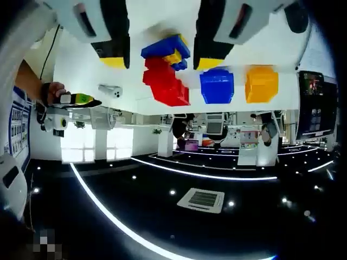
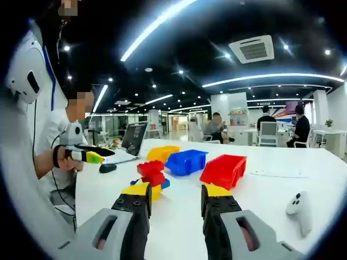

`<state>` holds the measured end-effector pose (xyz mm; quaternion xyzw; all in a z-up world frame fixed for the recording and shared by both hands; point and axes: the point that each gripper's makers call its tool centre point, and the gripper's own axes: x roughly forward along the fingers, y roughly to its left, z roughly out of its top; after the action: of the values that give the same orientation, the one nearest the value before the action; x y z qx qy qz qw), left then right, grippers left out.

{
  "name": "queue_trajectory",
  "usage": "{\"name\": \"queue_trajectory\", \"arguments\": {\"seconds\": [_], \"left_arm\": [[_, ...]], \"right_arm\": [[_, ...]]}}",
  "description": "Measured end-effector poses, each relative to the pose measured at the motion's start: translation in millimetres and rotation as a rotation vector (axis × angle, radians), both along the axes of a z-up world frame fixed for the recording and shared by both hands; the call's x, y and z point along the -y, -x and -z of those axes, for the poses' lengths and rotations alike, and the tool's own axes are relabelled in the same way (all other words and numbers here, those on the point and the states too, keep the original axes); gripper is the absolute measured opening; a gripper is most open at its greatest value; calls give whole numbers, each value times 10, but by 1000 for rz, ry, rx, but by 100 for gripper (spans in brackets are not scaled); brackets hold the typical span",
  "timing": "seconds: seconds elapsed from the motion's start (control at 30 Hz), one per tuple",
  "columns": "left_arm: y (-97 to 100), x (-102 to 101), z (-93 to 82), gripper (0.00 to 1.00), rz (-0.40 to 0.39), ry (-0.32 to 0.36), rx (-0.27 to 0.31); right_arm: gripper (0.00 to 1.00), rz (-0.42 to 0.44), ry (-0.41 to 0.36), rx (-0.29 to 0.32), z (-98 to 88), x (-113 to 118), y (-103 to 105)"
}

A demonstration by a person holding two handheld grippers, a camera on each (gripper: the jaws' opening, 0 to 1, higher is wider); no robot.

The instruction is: Take apart the toy blocks one by one and place each separated block into its matching bin, sorting the blocks by their type until all the connected pieces are disassembled and separated into the correct bins

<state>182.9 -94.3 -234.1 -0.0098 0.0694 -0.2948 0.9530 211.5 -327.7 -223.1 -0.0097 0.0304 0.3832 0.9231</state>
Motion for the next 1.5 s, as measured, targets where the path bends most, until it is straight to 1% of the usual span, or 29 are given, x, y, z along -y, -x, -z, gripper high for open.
{"name": "queue_trajectory", "arguments": {"seconds": [0.17, 0.27, 0.37, 0.47, 0.53, 0.57, 0.6, 0.7, 0.8, 0.87, 0.93, 0.97, 1.0, 1.07, 1.1, 1.13, 1.17, 1.2, 1.23, 1.27, 1.3, 1.33, 1.4, 1.43, 1.5], "left_arm": [[-23, -129, 36, 48, 1, -18, -5], [-41, -190, 103, 48, 1, -16, -32], [-51, -211, 154, 48, 1, -21, -43], [-60, -182, 192, 48, 26, -28, -51], [-88, -152, 230, 48, 56, -53, -50], [-104, -140, 249, 48, 70, -66, -49], [-128, -131, 267, 48, 81, -76, -48], [-214, -94, 313, 48, 112, -104, -59], [-284, -47, 317, 49, 142, -121, -53], [-349, 9, 306, 49, 158, -128, -46], [-363, 41, 305, 49, 170, -135, -39], [-380, 97, 304, 49, 193, -145, -26], [-417, 146, 323, 49, 209, -151, -26], [-480, 229, 358, 49, 250, -169, -24], [-517, 279, 358, 50, 278, -168, -19], [-548, 360, 302, 53, 321, -139, 9], [-558, 443, 238, 55, 380, -114, 53], [-572, 495, 234, 56, 428, -115, 68], [-608, 536, 262, 56, 478, -116, 60], [-638, 573, 268, 56, 513, -110, 59], [-659, 594, 267, 57, 535, -109, 67], [-679, 624, 287, 58, 565, -114, 65], [-693, 668, 355, 58, 618, -149, 61], [-705, 706, 406, 60, 651, -180, 64], [-775, 747, 429, 67, 660, -208, 98]], "right_arm": [[38, 1, 14, -2, 12, 6, -26], [37, 5, 13, 2, -8, 12, -22], [37, 11, 18, 5, -11, 33, -7], [37, 30, 62, 14, 12, 135, -5], [37, 42, 88, 19, 16, 188, -15], [37, 51, 119, 33, 9, 220, -18], [37, 54, 133, 40, 4, 226, -20], [37, 45, 172, 63, -19, 188, -13], [37, 26, 200, 75, -14, 119, -4], [37, 11, 234, 80, 15, 60, -4], [37, 9, 276, 92, 40, 38, -20], [37, 7, 301, 100, 52, 30, -27], [37, -4, 370, 135, 63, -26, -50], [37, -17, 432, 184, 32, -123, -85], [37, -37, 470, 217, 4, -210, -98], [37, -53, 515, 258, -31, -301, -116], [37, -64, 566, 307, -71, -398, -138], [37, -78, 617, 352, -96, -499, -157], [37, -95, 665, 403, -119, -614, -171], [37, -121, 732, 483, -141, -774, -182], [37, -147, 784, 542, -133, -895, -180], [37, -171, 836, 585, -94, -1003, -173], [37, -205, 925, 658, -7, -1188, -177], [36, -215, 953, 683, 16, -1241, -180], [35, -246, 1030, 755, 80, -1376, -190]]}}
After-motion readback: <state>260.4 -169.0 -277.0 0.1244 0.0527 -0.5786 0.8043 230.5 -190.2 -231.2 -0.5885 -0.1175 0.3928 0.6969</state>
